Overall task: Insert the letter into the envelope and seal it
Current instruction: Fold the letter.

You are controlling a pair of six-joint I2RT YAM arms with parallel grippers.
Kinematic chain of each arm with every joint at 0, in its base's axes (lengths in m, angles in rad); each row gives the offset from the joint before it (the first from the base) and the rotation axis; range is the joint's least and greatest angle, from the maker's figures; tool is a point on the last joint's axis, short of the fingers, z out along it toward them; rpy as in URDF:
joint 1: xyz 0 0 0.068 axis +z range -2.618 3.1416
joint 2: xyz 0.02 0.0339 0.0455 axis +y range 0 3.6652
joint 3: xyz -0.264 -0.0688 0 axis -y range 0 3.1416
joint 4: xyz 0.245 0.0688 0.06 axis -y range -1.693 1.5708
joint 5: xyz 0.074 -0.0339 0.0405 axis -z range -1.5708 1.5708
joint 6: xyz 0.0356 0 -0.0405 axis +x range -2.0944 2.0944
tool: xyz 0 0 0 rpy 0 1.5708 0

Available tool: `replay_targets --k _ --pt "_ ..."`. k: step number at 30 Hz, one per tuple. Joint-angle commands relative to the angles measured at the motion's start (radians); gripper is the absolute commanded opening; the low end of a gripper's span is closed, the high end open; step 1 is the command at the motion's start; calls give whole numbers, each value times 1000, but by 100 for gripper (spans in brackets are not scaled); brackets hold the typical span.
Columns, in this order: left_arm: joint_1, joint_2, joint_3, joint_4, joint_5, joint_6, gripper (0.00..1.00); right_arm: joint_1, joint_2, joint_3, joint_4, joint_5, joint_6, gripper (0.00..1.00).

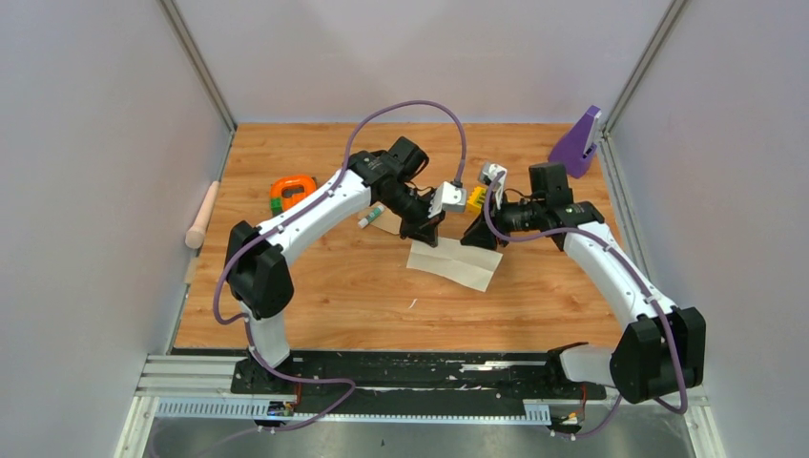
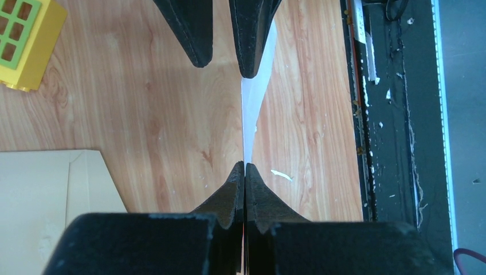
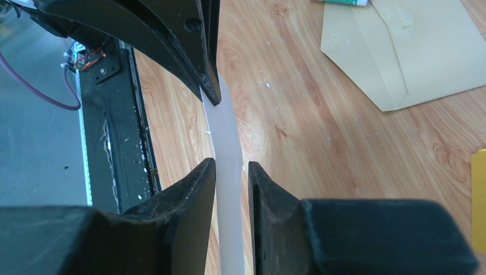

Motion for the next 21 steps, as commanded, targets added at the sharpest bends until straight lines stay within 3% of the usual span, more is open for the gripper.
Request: replay_targets --k 1,6,12,21 --pt "-4 -3 40 1 4 -14 0 5 -32 -13 14 20 -50 25" --pt "-1 -16 36 7 -2 -15 0 4 -20 -6 -31 22 -92 28" --pt "3 -23 34 4 -6 -10 0 1 -25 -2 -43 43 -102 16" --pt "49 -64 22 7 9 -8 0 -63 -49 -2 -94 22 -159 12"
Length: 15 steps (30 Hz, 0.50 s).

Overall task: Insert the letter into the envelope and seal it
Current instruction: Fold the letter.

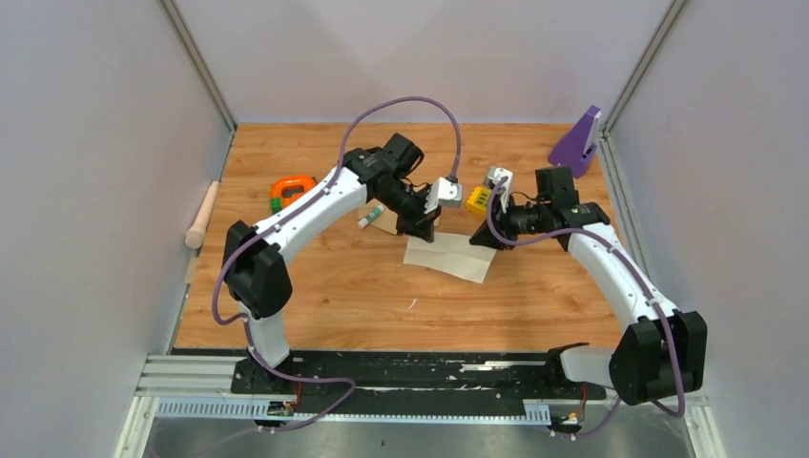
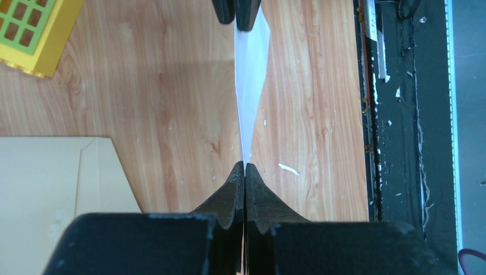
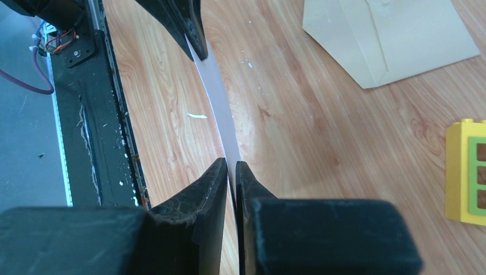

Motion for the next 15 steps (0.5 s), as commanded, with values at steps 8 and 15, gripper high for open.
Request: replay_targets --k 8,15 --pt "59 -94 10 3 34 5 0 -61 -53 13 -57 -31 -87 11" --pt "89 -102 12 -9 39 19 0 -103 -67 12 -63 -24 -107 9"
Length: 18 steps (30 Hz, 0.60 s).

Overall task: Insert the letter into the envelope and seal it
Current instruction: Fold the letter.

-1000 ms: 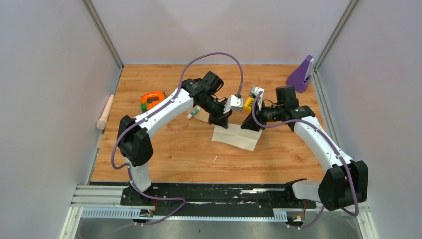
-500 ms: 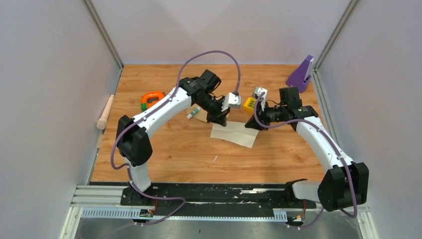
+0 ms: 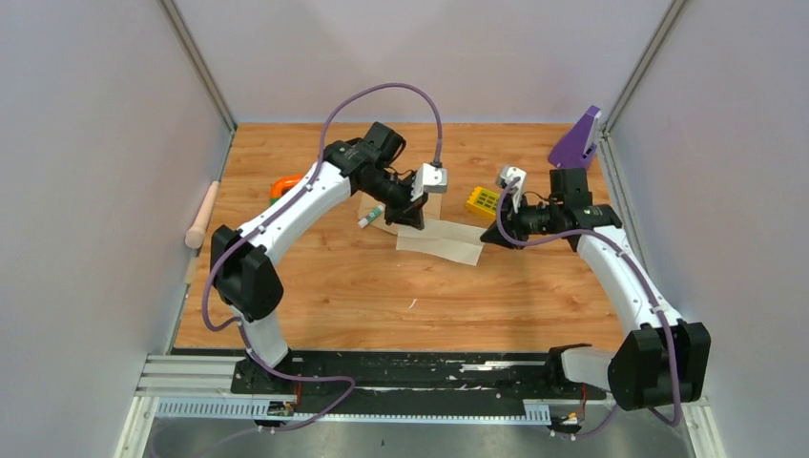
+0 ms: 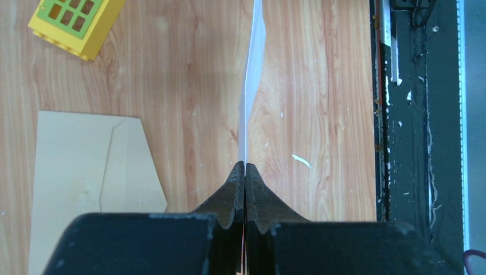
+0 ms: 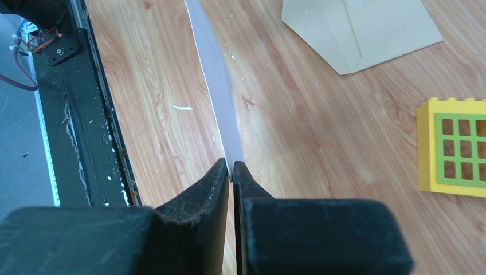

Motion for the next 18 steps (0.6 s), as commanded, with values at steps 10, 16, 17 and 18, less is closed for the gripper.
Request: replay_targets --k 10,16,17,18 --pt "13 -40 8 -13 23 22 0 -100 -59 24 -4 -15 -35 26" --pt "1 -19 9 -14 9 25 0 -101 -110 38 13 -109 1 58" --pt "-3 -16 9 -13 -1 25 0 -98 -116 37 25 -125 12 63" --pt "-13 -11 13 -12 -8 24 0 -90 -120 35 36 -135 35 67"
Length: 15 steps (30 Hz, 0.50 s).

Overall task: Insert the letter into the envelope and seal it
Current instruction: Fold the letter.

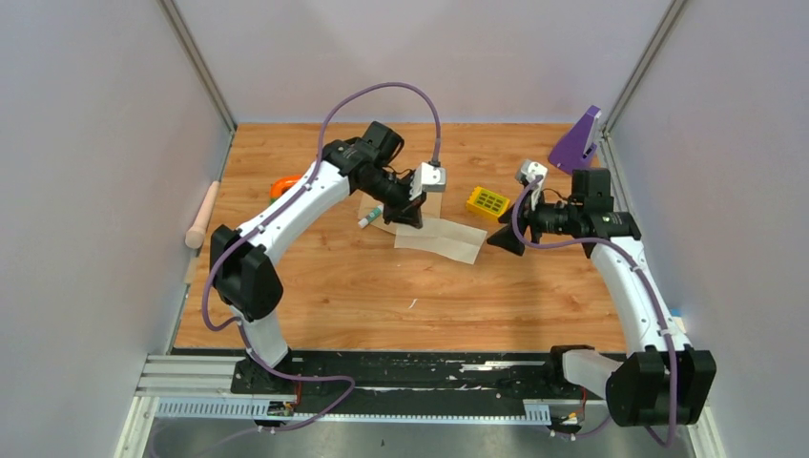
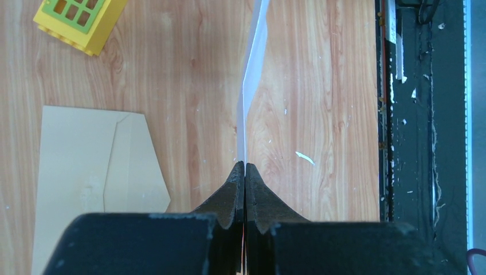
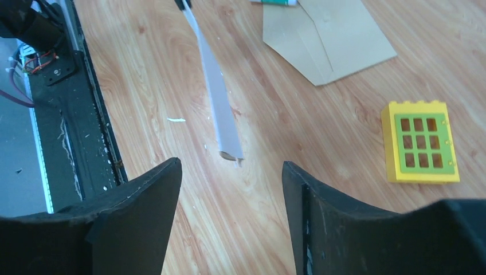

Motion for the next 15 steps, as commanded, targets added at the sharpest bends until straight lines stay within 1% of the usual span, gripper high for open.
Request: replay_targets --k 1,3,6,10,15 --pt "-29 -6 15 -8 -26 16 0 26 -45 33 51 -98 49 70" --pt "-50 8 23 -8 -58 15 0 71 -38 33 62 -89 62 74" --pt "-77 34 39 -17 -82 13 0 122 -5 43 66 -68 78 75" --pt "-93 54 52 -20 -96 9 0 183 38 35 68 -16 72 74" --pt "-98 58 68 -26 -96 7 0 230 76 16 69 79 36 71"
